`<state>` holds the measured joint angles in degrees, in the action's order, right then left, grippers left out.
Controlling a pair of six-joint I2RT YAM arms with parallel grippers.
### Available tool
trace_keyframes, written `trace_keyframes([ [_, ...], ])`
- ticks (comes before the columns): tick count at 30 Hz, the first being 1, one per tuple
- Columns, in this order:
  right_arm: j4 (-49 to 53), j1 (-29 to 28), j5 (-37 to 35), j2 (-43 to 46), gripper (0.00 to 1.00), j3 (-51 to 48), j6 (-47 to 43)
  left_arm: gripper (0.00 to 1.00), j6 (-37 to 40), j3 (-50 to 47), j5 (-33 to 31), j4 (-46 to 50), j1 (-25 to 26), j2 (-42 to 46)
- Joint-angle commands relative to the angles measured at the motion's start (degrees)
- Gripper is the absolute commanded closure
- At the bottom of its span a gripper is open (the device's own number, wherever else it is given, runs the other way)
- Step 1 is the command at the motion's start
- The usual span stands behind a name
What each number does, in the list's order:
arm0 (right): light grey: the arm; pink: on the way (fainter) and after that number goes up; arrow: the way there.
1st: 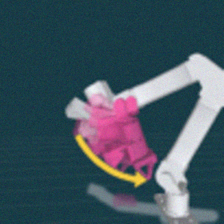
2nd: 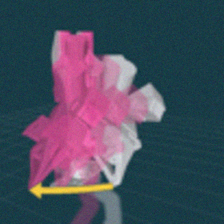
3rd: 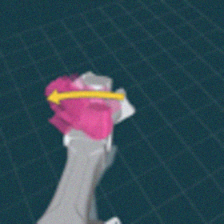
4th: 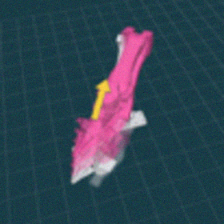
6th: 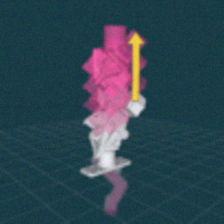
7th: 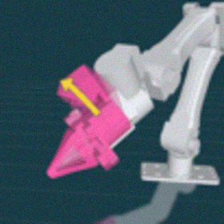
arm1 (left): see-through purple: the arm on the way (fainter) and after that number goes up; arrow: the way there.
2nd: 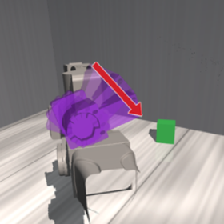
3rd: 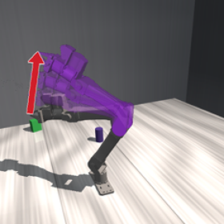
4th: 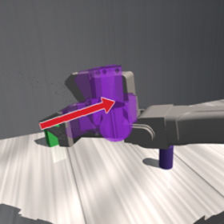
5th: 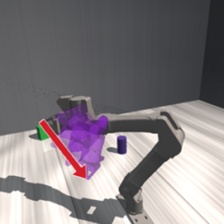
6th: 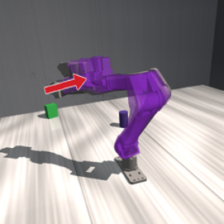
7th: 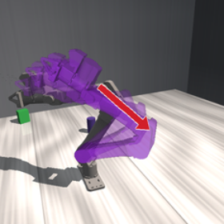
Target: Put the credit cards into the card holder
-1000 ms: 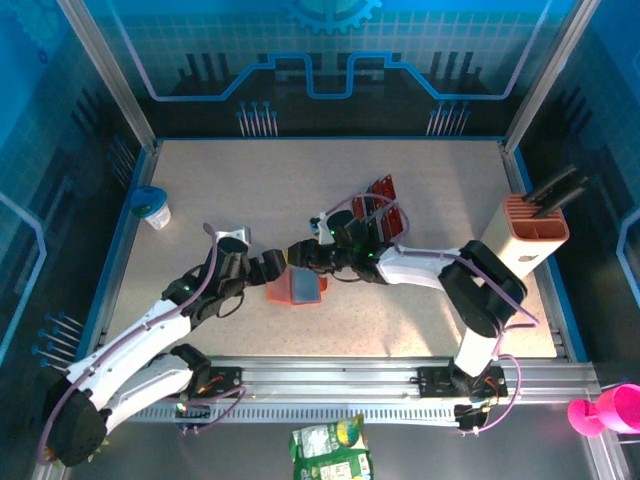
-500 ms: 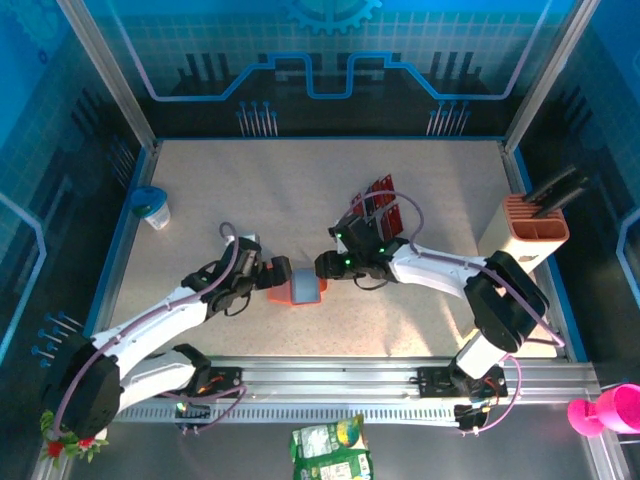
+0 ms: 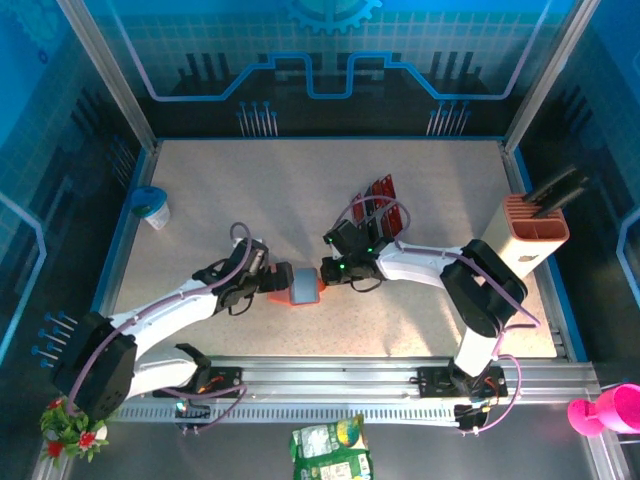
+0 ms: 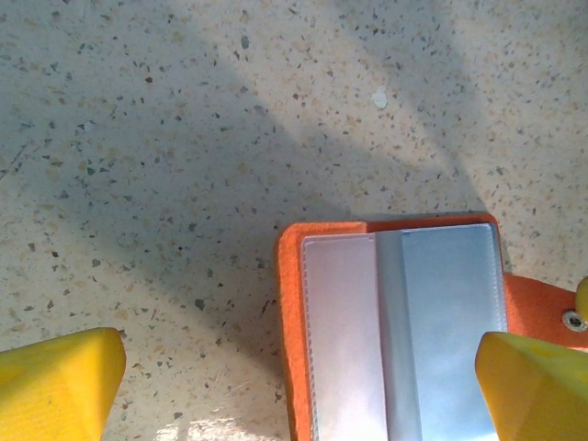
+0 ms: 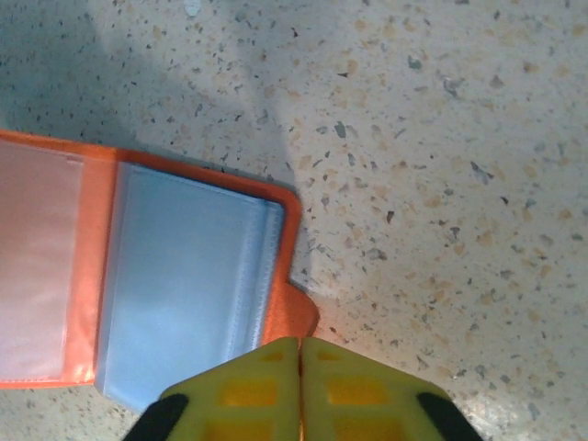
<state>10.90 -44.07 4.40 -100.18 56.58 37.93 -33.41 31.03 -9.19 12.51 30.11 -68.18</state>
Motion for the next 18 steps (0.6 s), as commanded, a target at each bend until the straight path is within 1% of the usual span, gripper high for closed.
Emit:
trace_keyframes([
  [1,0.73,0.62,-0.75,2.88,0.98,-1.85,-0.83,0.01,1.41,1.63,1.34,-0.91,-0.40,-1.06],
  [2,0.66,0.89,-0.72,3.65,1.00,-2.53,-0.97,0.01,1.42,1.58,1.58,-0.99,-0.40,-1.20],
  [9,2.14,2.52,-0.71,8.04,1.00,-5.80,-2.81,0.01,0.99,1.24,2.81,-1.19,-0.31,-1.69],
  [12,2.81,2.95,-0.71,8.89,1.00,-5.86,-3.37,0.01,0.72,0.98,3.21,-1.44,-0.12,-1.87],
  [14,3.07,3.13,-0.75,9.49,1.00,-7.76,-3.57,0.01,0.54,0.88,3.30,-1.68,0.14,-2.19],
  [18,4.07,3.39,-1.27,11.30,0.96,-8.45,-3.99,0.01,0.36,0.79,3.38,-2.09,0.60,-2.74],
])
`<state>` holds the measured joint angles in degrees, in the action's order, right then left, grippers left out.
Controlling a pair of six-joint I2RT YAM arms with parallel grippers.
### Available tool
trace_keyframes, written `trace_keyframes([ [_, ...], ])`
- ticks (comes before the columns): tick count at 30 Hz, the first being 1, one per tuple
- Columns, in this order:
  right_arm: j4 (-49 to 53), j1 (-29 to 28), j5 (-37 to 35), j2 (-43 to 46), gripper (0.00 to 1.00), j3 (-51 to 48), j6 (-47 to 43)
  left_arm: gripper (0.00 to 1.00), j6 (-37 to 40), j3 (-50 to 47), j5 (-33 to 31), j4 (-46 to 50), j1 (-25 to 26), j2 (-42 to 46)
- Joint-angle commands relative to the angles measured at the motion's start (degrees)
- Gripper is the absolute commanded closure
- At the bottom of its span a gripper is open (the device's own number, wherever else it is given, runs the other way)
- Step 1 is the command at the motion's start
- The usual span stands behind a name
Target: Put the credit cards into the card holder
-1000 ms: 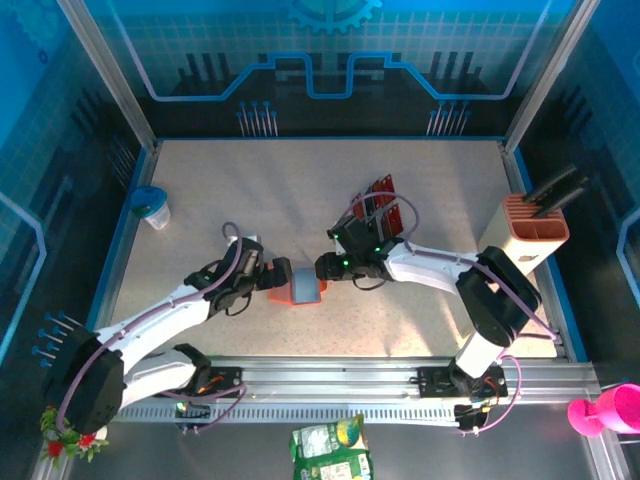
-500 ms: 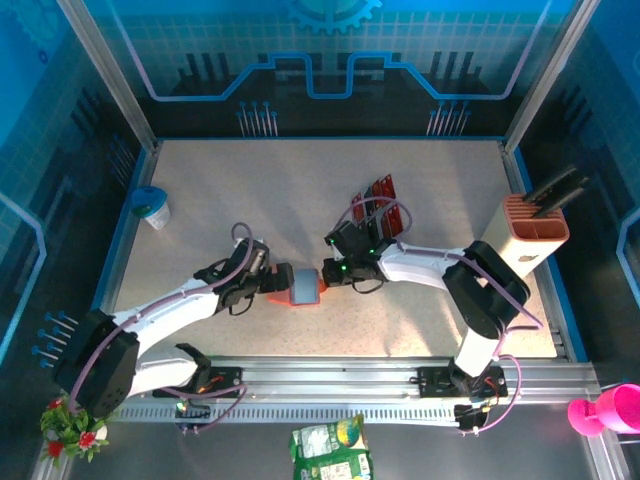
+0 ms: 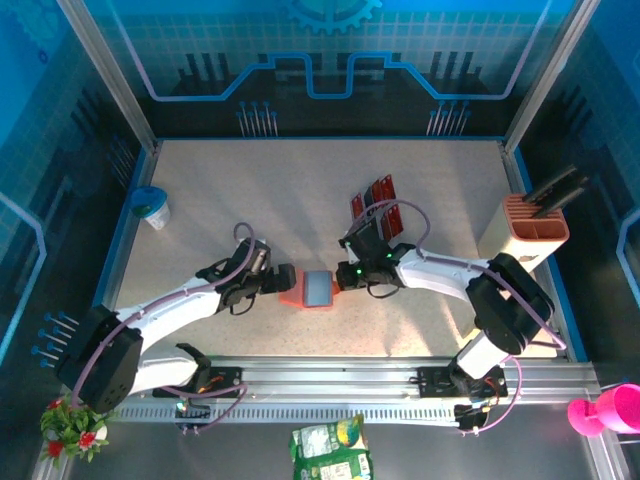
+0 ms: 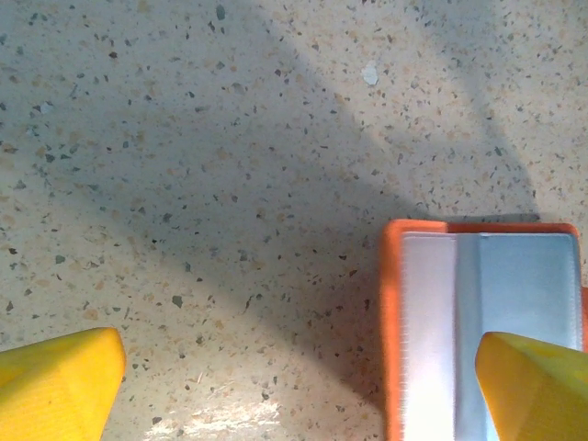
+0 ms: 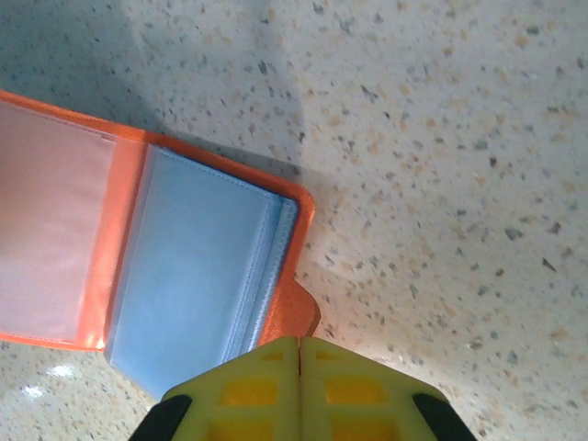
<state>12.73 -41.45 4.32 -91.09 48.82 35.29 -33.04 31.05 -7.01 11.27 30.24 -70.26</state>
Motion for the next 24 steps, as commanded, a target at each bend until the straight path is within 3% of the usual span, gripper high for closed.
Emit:
trace_keyframes([
  [1,2.63,0.82,-1.50,2.75,0.95,-0.83,-1.45,0.01,0.03,0.85,1.27,-0.97,0.55,-0.83],
  [5,4.03,1.53,-2.21,5.31,0.89,-1.48,-1.91,0.01,-0.01,1.42,1.55,-1.49,0.77,-1.54],
  [13,9.18,2.90,-4.35,10.25,0.53,0.41,-4.11,0.01,0.34,3.38,2.08,-1.24,1.22,-1.20],
  [18,17.42,4.46,-11.44,14.26,0.35,6.46,-7.45,0.01,0.80,5.02,2.60,-0.74,1.21,-0.20],
  [21,21.57,5.90,-16.60,16.15,0.00,10.36,-10.55,0.01,0.95,6.09,3.08,-0.30,1.20,0.12],
  [24,22.29,7.54,-21.27,18.46,0.00,13.04,-12.96,0.01,1.05,6.91,3.45,0.08,1.25,0.52],
])
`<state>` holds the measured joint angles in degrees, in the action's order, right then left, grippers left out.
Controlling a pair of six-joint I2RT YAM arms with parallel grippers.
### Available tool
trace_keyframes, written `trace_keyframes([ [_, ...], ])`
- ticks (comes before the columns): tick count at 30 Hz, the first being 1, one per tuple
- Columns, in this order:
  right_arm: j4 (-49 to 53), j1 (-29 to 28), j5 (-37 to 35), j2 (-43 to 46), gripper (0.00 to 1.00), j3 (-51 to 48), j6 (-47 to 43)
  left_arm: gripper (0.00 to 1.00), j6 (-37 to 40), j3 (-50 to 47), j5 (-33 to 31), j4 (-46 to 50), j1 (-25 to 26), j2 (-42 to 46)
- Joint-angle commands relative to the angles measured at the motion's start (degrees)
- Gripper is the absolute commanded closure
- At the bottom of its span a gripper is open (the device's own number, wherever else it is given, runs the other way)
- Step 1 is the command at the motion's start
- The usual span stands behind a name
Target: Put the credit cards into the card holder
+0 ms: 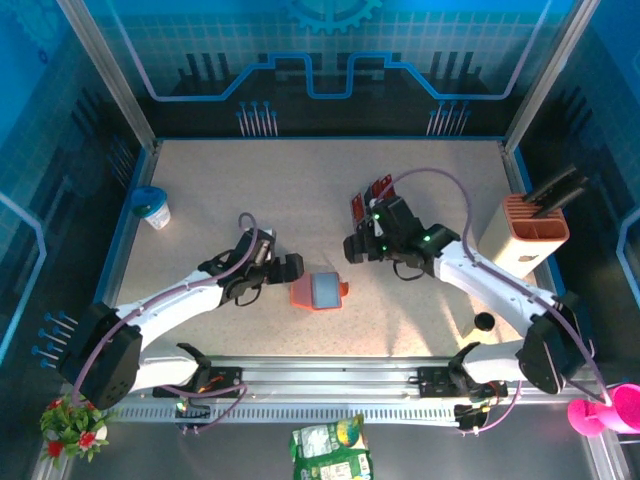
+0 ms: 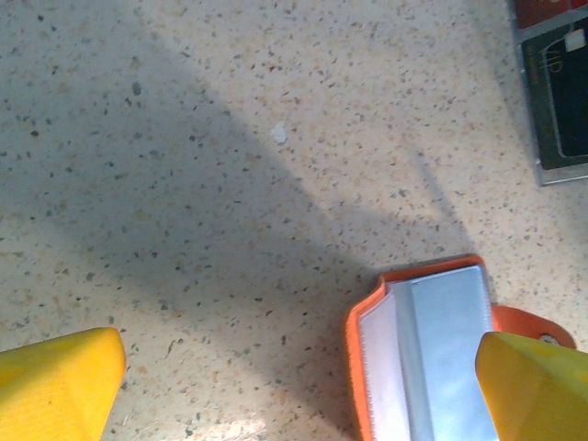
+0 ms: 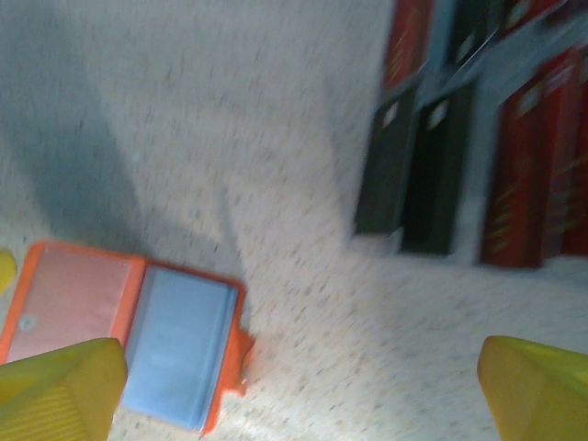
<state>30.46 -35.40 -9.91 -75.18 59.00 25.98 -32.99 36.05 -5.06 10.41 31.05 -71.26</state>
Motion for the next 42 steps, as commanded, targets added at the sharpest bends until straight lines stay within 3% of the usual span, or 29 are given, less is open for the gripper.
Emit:
trace_keyframes([
  [1,4.24,2.19,-7.22,3.63,0.00,3.44,-3.86,0.01,1.00,2.16,1.71,1.05,0.48,1.72],
  [5,1.18,5.26,-4.11,7.88,0.00,3.36,-5.37,0.01,0.96,2.75,2.06,1.37,0.50,2.22],
  [7,-0.24,6.99,0.94,8.99,0.00,3.05,-5.93,0.01,0.86,2.97,2.27,1.46,0.49,2.39],
  [11,0.31,7.45,7.59,6.76,0.00,4.37,-7.00,0.01,0.64,3.06,2.66,1.36,0.50,2.57],
  [16,3.33,6.97,9.58,-0.32,0.24,6.86,-5.91,0.01,0.54,3.05,2.55,1.30,0.59,2.54],
  [22,5.94,6.75,4.09,-7.92,0.48,9.06,-4.52,0.01,0.16,2.38,2.42,0.80,0.72,2.52],
  [26,8.35,6.59,0.55,-12.89,0.57,11.91,-4.97,0.01,0.03,1.90,2.38,0.40,0.94,2.39],
  [42,16.99,4.47,-9.86,-26.82,0.69,24.14,-7.16,0.01,-0.14,0.51,2.59,-0.74,1.11,2.75],
])
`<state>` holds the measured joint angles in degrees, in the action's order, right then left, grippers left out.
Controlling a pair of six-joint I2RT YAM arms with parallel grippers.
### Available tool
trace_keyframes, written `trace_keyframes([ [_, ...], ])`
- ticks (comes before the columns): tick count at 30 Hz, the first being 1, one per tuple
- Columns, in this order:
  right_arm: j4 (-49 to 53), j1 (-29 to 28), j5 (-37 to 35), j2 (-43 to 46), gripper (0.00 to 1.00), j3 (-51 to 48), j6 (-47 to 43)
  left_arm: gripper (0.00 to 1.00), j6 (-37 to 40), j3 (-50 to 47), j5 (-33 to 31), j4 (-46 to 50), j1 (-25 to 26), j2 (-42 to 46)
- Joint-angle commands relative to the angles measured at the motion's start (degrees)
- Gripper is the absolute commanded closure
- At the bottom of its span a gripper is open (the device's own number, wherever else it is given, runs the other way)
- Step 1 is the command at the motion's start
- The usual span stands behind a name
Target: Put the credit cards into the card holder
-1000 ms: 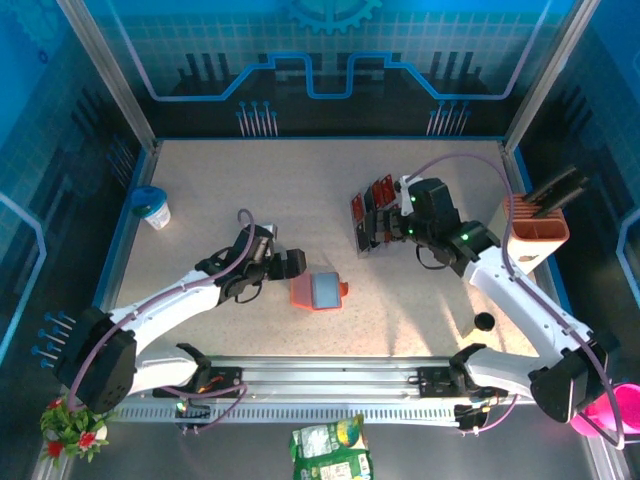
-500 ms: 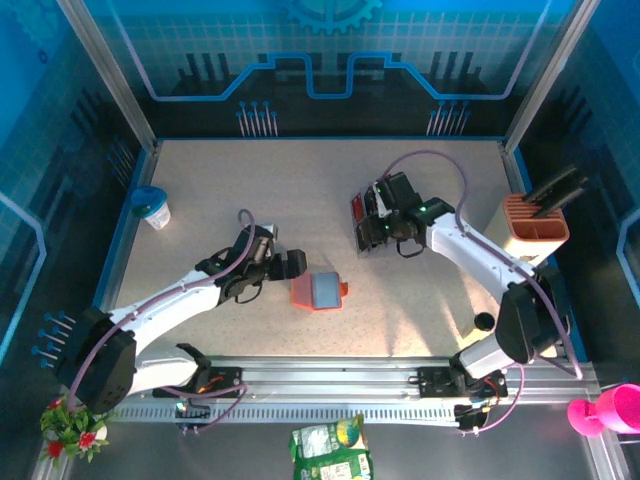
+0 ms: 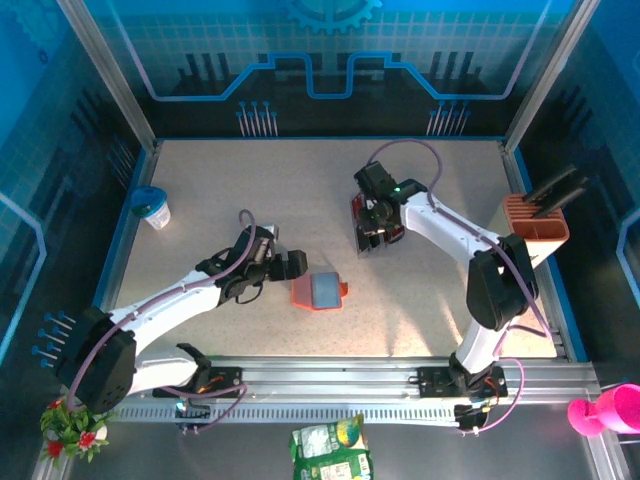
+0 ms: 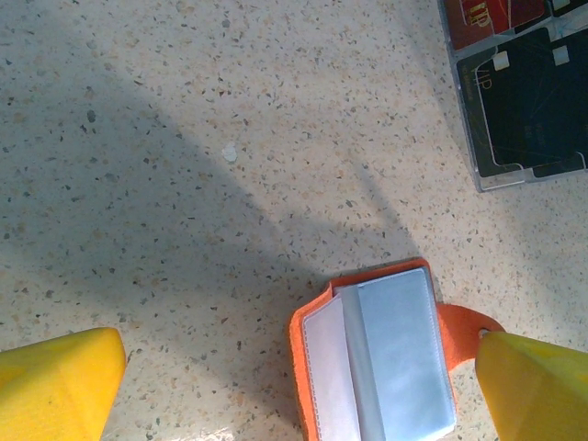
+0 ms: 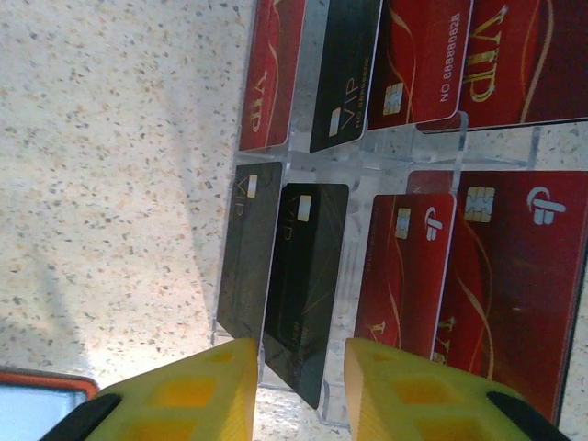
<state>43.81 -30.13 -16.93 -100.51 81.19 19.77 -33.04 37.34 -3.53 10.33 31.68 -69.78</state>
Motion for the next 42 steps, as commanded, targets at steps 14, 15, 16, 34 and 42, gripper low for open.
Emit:
trace_keyframes([
  [14,4.53,-0.90,-2.55,-7.04,0.70,4.06,-0.52,0.01,0.00,-1.48,1.33,-1.02,0.48,1.73],
  [15,4.53,-0.90,-2.37,-7.35,0.70,4.20,-0.44,0.01,-0.01,-1.51,1.26,-1.05,0.42,1.78],
  [16,4.53,-0.90,-2.16,-7.65,0.70,4.21,-0.43,0.01,-0.02,-1.57,1.30,-1.10,0.41,1.82],
  [34,3.08,-0.86,1.77,-7.52,0.87,3.62,-0.04,0.01,0.15,-1.70,1.00,-1.26,0.42,1.70],
  [42,1.06,0.16,6.16,-5.73,0.92,2.29,1.19,0.01,0.24,-1.66,0.92,-1.19,0.40,1.80],
])
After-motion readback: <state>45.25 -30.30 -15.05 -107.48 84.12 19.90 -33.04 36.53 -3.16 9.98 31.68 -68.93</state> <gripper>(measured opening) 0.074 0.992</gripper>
